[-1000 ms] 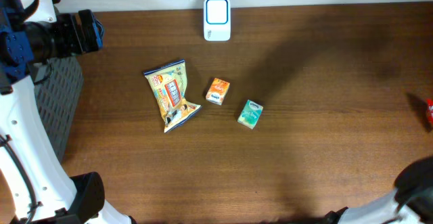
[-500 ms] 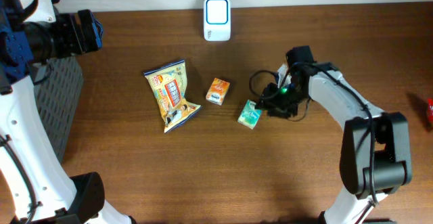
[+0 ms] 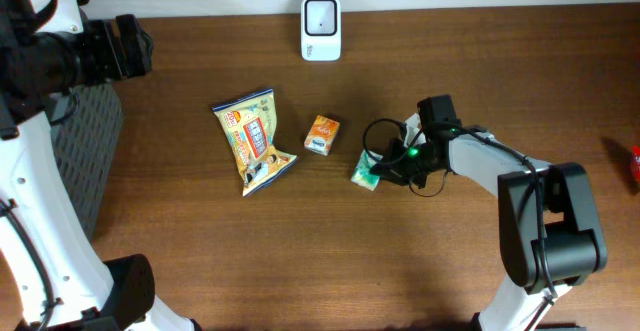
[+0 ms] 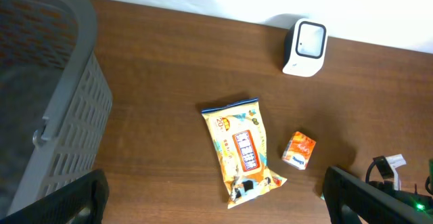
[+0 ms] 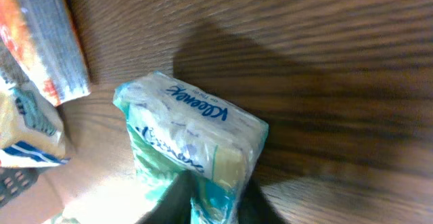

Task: Scan the item barcode
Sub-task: 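Grasp the green tissue pack with the right gripper, then hold the green tissue pack over the white scanner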

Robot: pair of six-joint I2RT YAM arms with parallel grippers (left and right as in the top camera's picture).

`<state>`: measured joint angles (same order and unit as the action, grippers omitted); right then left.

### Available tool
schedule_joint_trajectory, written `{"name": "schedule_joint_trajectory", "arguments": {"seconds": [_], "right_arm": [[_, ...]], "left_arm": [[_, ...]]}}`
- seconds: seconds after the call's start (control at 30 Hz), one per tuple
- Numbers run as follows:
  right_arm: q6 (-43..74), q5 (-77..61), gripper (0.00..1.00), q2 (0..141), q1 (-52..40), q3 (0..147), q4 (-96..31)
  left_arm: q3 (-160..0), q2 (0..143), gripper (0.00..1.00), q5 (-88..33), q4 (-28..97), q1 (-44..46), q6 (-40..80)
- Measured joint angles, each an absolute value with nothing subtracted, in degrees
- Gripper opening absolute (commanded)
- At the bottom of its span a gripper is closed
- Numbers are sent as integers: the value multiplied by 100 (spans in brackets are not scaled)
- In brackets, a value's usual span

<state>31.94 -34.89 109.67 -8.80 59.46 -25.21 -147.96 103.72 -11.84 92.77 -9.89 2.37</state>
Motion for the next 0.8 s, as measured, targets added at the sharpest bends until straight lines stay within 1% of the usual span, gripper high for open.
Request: {"name": "schedule_joint_trajectory", "arguments": {"seconds": [0.1,0.17,0.27,0.3,0.37,0.43,0.47,0.53,0.6,0.63,0.67,0.7,0.73,0.77,0.8], "right_arm": [[2976,-3848,4,10986,-821,5955,-2550],[2211,-5144,4,11032,-639,6189,-2604],[978,-7133,4,11034,-683,6440,-2543],[454,-7846,4,11034,-847,6440,-2545],[-259,-8359,4,11034,-1299,6442,-2482],[-513,-8514,4,11034,-1824,6462,-2097],[-493,-8503,4,11034,-1925,6462,-2025],[-25,-7979,4,11034,-2021,6466,-1879],[587,-7074,4,11034,-2018,6488,-1879],[1028,-6296,4,11039,-2021,6663,-2023],[1258,-5603,4,11065,-2034,6956,-2447],[1605,-4224,4,11098,-2075,7614,-2934],[1758,-3197,4,11098,-2119,8082,-3223],[1841,-2069,4,11098,-2143,8237,-3242],[1898,-1009,4,11096,-2333,8766,-3009]], "left_arm": [[-14796,10372,99,-1184,9277,-989,237],[-14796,10372,99,-1184,9282,-989,237],[-14796,10372,99,-1184,9279,-989,237],[-14796,10372,99,-1184,9282,-989,237],[-14796,10372,99,-1184,9279,-989,237],[-14796,10372,99,-1181,9282,-989,237],[-14796,10372,99,-1184,9284,-989,237],[-14796,10372,99,-1181,9277,-989,237],[-14796,10372,99,-1184,9279,-989,237],[-14796,10372,99,-1184,9282,-989,237],[-14796,10372,99,-1186,9277,-989,237],[-14796,10372,99,-1181,9279,-989,235],[-14796,10372,99,-1184,9282,-989,237],[-14796,10372,99,-1184,9275,-989,237],[-14796,10372,99,-1184,9277,-989,237]]}}
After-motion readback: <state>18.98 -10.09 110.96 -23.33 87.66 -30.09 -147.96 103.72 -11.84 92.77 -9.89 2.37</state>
